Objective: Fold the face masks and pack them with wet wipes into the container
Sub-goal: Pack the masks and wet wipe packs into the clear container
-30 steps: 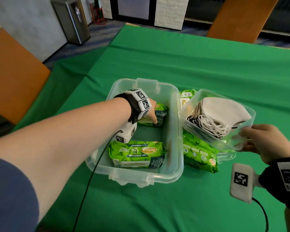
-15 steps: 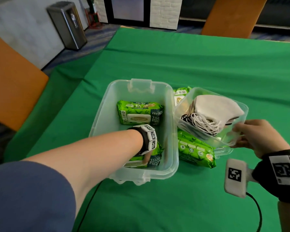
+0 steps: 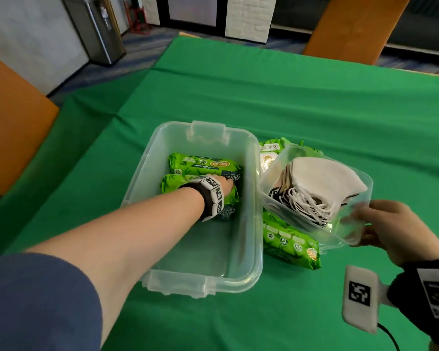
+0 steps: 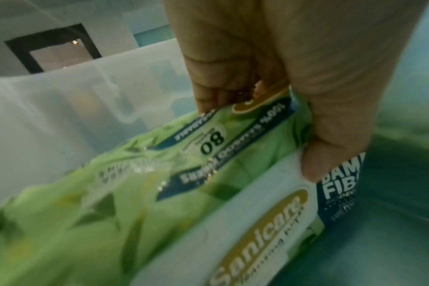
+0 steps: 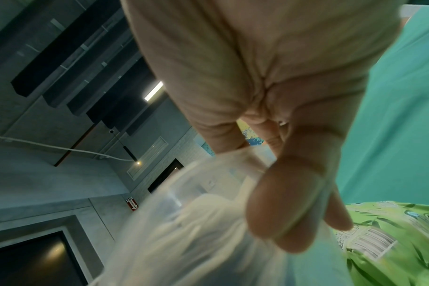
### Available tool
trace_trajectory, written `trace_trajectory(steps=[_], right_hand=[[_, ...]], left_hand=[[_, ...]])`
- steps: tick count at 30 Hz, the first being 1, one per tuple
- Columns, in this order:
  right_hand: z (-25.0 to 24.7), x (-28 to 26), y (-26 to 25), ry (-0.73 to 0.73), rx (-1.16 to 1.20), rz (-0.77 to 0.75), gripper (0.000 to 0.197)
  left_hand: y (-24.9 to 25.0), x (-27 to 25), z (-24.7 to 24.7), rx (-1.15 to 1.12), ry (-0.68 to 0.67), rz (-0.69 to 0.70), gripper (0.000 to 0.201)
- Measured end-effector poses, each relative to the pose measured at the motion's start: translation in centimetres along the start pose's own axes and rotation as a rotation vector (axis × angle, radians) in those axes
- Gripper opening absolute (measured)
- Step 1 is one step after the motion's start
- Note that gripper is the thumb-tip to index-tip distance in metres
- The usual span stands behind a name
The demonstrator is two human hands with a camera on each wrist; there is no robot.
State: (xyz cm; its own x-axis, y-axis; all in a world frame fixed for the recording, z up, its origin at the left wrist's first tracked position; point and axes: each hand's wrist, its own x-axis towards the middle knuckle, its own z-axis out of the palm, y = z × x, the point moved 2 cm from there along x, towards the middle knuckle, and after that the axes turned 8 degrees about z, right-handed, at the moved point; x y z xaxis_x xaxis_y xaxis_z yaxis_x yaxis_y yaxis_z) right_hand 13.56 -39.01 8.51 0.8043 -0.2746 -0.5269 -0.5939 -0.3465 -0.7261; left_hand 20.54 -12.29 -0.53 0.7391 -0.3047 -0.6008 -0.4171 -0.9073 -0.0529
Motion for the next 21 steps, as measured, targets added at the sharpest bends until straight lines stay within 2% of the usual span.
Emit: trace_trajectory(steps=[4, 6, 8, 10, 13, 18, 21], right_hand=[[0.0, -0.1, 0.1, -0.017, 0.035, 0.007, 0.016], [0.0, -0.1, 0.3, -0.017, 0.046, 0.003, 0.014], [-0.1, 0.0, 0.6, -0.007, 0.048, -0.003, 0.014], [-0.1, 0.0, 0.7, 0.002, 0.043, -0.003, 0.015], [-0.1, -0.2, 0.7, -0.005, 0.027, 0.006, 0.015], [0.0, -0.5, 0.6, -0.004, 0.019, 0.016, 0.016], [-0.1, -0.7, 0.5, 0.0, 0.02, 0.018, 0.015]], left_hand=[[-0.4, -0.4, 1.0, 0.003, 0.169, -0.064, 0.063], [-1.5, -0.4, 1.9, -0.036, 0.196, -0.12, 0.083], [-2.9, -0.4, 2.6, -0.095, 0.208, -0.196, 0.094], [-3.7, -0.4, 3.2, -0.155, 0.184, -0.239, 0.093], [-3.2, 0.2, 3.9, -0.163, 0.15, -0.223, 0.086], [-2.5, 0.7, 3.6, -0.183, 0.121, -0.19, 0.095], [-1.7, 0.7, 3.3, -0.209, 0.159, -0.173, 0.096]])
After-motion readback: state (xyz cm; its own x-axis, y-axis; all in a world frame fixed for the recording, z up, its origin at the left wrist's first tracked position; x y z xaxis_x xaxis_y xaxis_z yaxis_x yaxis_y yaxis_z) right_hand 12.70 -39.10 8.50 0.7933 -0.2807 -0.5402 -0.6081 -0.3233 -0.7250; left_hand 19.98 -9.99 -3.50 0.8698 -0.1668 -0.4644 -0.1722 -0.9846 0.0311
